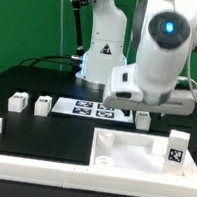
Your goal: Assemble square table
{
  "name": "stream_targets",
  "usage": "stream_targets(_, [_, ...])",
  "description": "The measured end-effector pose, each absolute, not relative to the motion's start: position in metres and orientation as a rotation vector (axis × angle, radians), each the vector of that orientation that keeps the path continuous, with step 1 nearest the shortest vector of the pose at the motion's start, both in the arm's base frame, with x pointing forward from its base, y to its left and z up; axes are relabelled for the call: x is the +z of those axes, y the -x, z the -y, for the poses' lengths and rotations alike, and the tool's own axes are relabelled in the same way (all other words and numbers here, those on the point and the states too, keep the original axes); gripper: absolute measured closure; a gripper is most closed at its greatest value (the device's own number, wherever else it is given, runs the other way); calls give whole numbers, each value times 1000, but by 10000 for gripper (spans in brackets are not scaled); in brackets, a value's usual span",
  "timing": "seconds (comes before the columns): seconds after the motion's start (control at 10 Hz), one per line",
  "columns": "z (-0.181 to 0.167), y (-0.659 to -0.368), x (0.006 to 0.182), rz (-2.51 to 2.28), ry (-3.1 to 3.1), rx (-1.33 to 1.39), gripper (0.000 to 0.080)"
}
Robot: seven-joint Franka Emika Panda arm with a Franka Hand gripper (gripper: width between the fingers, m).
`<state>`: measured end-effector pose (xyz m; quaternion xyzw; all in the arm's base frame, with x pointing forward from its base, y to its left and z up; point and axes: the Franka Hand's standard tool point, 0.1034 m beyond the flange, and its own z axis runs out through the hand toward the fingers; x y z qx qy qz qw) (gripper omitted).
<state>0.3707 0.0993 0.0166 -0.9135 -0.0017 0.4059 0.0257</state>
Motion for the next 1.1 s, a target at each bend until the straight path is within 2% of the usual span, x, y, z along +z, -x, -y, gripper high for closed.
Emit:
stream_targets(0.2, [-97,-370,14,-7,2762,1378,151])
stream_targets(0.9, [-101,-367,5,-134,2785,1426,151])
stream_targets(1.1, [-100,-367,4,-139,2784,1426,426])
